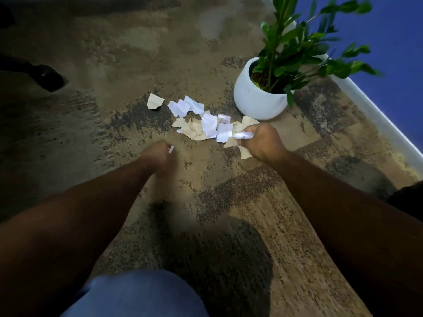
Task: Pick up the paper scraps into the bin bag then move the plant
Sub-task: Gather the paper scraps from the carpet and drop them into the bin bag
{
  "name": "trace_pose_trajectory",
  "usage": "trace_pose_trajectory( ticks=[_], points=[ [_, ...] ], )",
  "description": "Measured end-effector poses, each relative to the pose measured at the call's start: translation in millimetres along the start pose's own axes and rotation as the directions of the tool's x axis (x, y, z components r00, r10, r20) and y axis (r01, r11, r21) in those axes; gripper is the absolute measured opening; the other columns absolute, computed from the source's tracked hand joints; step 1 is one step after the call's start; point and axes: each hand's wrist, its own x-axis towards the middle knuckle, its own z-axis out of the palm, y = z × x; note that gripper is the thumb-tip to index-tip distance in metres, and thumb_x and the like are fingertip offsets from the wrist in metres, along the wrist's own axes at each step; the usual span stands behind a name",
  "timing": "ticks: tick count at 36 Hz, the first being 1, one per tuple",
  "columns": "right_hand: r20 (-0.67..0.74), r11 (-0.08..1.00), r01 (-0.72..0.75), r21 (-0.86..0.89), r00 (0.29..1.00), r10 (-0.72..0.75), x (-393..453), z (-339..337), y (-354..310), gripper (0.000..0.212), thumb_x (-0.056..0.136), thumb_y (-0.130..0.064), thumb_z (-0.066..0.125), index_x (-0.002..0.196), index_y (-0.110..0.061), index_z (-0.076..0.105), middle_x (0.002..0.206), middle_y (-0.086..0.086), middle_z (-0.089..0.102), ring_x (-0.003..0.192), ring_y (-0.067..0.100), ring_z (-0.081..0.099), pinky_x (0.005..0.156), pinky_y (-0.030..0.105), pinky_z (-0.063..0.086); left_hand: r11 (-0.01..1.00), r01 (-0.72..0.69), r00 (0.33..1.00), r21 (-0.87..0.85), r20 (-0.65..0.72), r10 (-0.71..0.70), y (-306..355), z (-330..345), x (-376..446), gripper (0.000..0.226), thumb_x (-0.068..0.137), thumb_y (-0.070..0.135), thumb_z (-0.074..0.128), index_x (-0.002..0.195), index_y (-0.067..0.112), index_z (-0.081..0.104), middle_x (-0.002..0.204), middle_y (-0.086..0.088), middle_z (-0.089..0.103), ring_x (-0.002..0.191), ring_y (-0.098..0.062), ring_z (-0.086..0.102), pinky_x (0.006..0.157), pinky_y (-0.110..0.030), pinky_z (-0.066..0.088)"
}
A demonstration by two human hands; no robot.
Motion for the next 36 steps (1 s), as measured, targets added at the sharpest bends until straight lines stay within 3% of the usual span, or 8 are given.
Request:
trace_pose_trajectory(
  ticks=[4, 8, 15, 20, 22, 26, 31, 36],
  points=[
    [-0.033, 1.0, -0.022, 0.016, 0.999, 0.022, -2, -19, 5, 0.023, 0.08, -0.023, 0.077, 0.094, -0.005, 0.076, 0.088, 0.011, 0.073, 0.08, 0.025, 0.066, 0.066, 0.024, 0.044, 0.978, -0.211, 0.977, -0.006, 0.026, 0.211, 48, -8, -4, 0.027, 0.099, 0.022, 0.051, 0.115, -0.001, 0.056, 0.111, -0.015, 0.06, 0.109, -0.032, 0.059, 0.082, -0.031, 0.044],
    [-0.119, 1.0, -0.015, -0.022, 0.993, 0.013, -7, -48, 15, 0.029, 0.08, -0.02, 0.077, 0.084, 0.008, 0.072, 0.078, 0.024, 0.066, 0.069, 0.032, 0.063, 0.042, 0.008, 0.033, 0.891, -0.452, 0.891, -0.027, 0.014, 0.453, 111, -20, -17, 0.018, 0.091, 0.009, 0.059, 0.107, 0.001, 0.054, 0.096, -0.01, 0.062, 0.084, -0.021, 0.057, 0.076, -0.03, 0.039],
    [-0.152, 0.996, 0.018, -0.088, 0.988, -0.031, -25, -118, 36, 0.013, 0.084, -0.011, 0.072, 0.092, -0.002, 0.078, 0.087, 0.014, 0.075, 0.058, 0.0, 0.058, 0.048, -0.001, 0.033, 0.783, -0.607, 0.793, -0.14, -0.036, 0.608, 237, -34, -41, 0.014, 0.09, 0.011, 0.057, 0.101, 0.009, 0.066, 0.092, 0.001, 0.066, 0.082, -0.018, 0.062, 0.068, -0.023, 0.044],
    [-0.248, 0.989, -0.025, -0.145, 0.969, -0.012, -47, -169, 58, 0.016, 0.084, -0.014, 0.069, 0.093, -0.005, 0.078, 0.093, 0.015, 0.075, 0.085, 0.021, 0.069, 0.068, 0.016, 0.046, 0.724, -0.683, 0.731, -0.1, -0.11, 0.674, 320, -35, -70, 0.016, 0.087, 0.013, 0.06, 0.095, 0.007, 0.074, 0.092, -0.011, 0.073, 0.082, -0.022, 0.067, 0.072, -0.029, 0.05],
    [-0.293, 0.981, -0.051, -0.188, 0.956, -0.006, -57, -190, 72, 0.014, 0.084, -0.011, 0.065, 0.088, -0.005, 0.077, 0.088, 0.015, 0.074, 0.086, 0.025, 0.069, 0.069, 0.029, 0.051, 0.653, -0.746, 0.656, 0.132, -0.03, 0.755, 353, -29, -81, 0.023, 0.092, 0.011, 0.056, 0.106, 0.001, 0.071, 0.1, -0.018, 0.07, 0.094, -0.027, 0.067, 0.078, -0.035, 0.045],
    [-0.388, 0.956, -0.073, -0.285, 0.921, -0.046, -83, -236, 100, 0.01, 0.08, -0.009, 0.065, 0.079, -0.005, 0.074, 0.076, 0.013, 0.07, 0.079, 0.029, 0.068, 0.062, 0.029, 0.045, 0.718, -0.676, 0.727, -0.169, 0.006, 0.686, 422, -14, -115, 0.027, 0.098, 0.023, 0.05, 0.099, 0.003, 0.069, 0.096, -0.017, 0.069, 0.084, -0.029, 0.064, 0.058, -0.03, 0.041],
    [-0.464, 0.939, -0.224, -0.26, 0.882, 0.082, -120, -294, 144, 0.009, 0.085, -0.01, 0.064, 0.086, -0.01, 0.072, 0.075, 0.008, 0.062, 0.076, 0.024, 0.06, 0.059, 0.023, 0.037, 0.698, -0.525, 0.769, -0.487, 0.079, 0.634, 493, 11, -159, 0.032, 0.093, 0.018, 0.051, 0.114, -0.003, 0.063, 0.113, -0.024, 0.067, 0.104, -0.038, 0.066, 0.069, -0.029, 0.043],
    [-0.413, 0.885, -0.378, -0.272, 0.877, 0.247, -167, -327, 184, 0.014, 0.07, 0.003, 0.07, 0.066, -0.005, 0.06, 0.069, 0.014, 0.058, 0.072, 0.025, 0.057, 0.059, 0.027, 0.036, 0.69, -0.467, 0.737, -0.553, 0.189, 0.649, 539, 41, -202, 0.033, 0.08, 0.03, 0.067, 0.098, 0.002, 0.067, 0.077, -0.005, 0.065, 0.076, -0.027, 0.066, 0.053, -0.021, 0.037]
  ],
)
